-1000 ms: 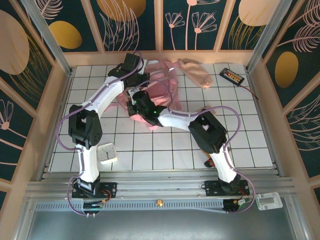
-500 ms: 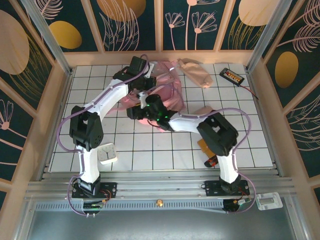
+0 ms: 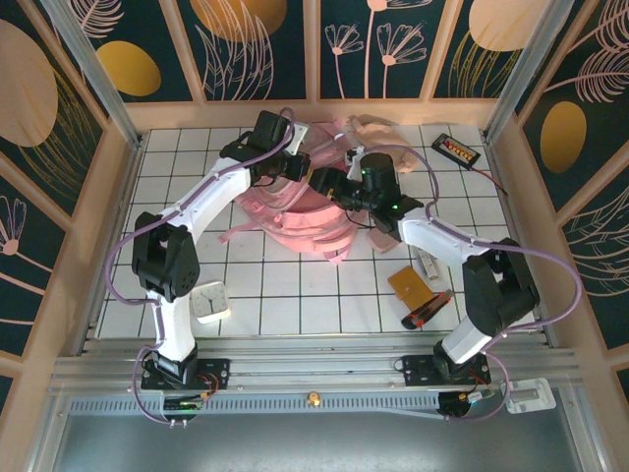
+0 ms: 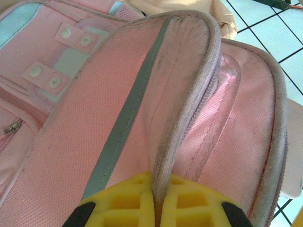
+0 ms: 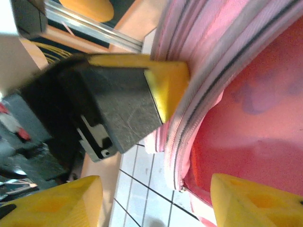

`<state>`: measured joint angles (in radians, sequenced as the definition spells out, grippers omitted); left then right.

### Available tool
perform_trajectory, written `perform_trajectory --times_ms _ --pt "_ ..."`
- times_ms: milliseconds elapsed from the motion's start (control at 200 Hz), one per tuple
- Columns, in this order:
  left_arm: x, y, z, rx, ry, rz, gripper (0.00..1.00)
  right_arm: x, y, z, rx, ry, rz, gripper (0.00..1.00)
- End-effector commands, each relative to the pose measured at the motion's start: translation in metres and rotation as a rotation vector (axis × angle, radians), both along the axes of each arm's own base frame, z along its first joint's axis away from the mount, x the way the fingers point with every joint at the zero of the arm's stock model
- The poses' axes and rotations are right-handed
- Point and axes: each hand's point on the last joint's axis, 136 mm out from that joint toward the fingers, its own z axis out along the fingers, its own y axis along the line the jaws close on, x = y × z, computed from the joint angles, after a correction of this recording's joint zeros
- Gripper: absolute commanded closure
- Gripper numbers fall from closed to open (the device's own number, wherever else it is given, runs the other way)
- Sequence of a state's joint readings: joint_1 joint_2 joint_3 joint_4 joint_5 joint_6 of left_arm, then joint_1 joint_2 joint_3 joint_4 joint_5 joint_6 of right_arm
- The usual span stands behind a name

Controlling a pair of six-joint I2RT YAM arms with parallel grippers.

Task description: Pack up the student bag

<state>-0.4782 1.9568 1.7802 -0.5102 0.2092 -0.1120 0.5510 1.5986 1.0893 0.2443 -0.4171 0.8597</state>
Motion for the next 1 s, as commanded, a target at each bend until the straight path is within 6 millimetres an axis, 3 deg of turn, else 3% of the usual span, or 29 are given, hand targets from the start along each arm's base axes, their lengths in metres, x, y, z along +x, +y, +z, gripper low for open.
perform_trajectory --times_ms 0,115,225,370,455,540,595,640,701,781,821,846,996 --pt "-0.002 -0.001 0.019 -0.014 -0.037 -0.024 1.0 0.002 0.005 0.003 0.034 0.098 -0.012 0.38" --pt "-0.001 -0.002 0.024 -0.018 -0.049 -0.03 1.0 0.029 -0.007 -0.006 0.031 0.148 -0.079 0.39" --pt "-0.003 -0.003 0.022 -0.019 -0.045 -0.046 1.0 0.05 -0.009 -0.002 0.064 0.159 -0.119 0.4" --pt "-0.008 -0.004 0.022 -0.029 -0.046 -0.065 1.0 0.067 -0.008 -0.008 0.051 0.193 -0.147 0.44" --pt "-0.009 -0.004 0.023 -0.032 -0.046 -0.067 1.0 0.071 -0.007 -0.011 0.06 0.197 -0.154 0.55" --pt "-0.01 -0.001 0.019 -0.024 -0.037 -0.051 1.0 0.073 -0.007 -0.01 0.065 0.194 -0.159 0.81" --pt "-0.01 0.005 0.017 -0.011 -0.022 -0.027 0.62 0.074 -0.008 -0.008 0.063 0.183 -0.163 0.97" --pt "-0.011 0.011 0.015 0.003 -0.018 -0.005 0.38 0.075 -0.009 -0.006 0.059 0.179 -0.169 1.0" --pt "-0.015 0.024 0.018 0.022 -0.034 0.03 0.18 0.076 -0.01 -0.002 0.055 0.171 -0.169 1.0" --pt "-0.027 0.044 0.02 0.034 -0.052 0.078 0.06 0.079 -0.009 0.004 0.054 0.159 -0.169 1.0" --pt "-0.033 0.055 0.013 0.03 -0.033 0.098 0.04 0.082 -0.009 0.009 0.054 0.151 -0.168 1.0" --pt "-0.042 0.061 0.02 0.008 -0.035 0.1 0.05 0.082 -0.008 0.012 0.053 0.147 -0.165 1.0" --pt "-0.09 0.078 -0.026 -0.039 0.166 0.069 0.13 0.088 -0.001 0.021 0.053 0.14 -0.136 1.0"
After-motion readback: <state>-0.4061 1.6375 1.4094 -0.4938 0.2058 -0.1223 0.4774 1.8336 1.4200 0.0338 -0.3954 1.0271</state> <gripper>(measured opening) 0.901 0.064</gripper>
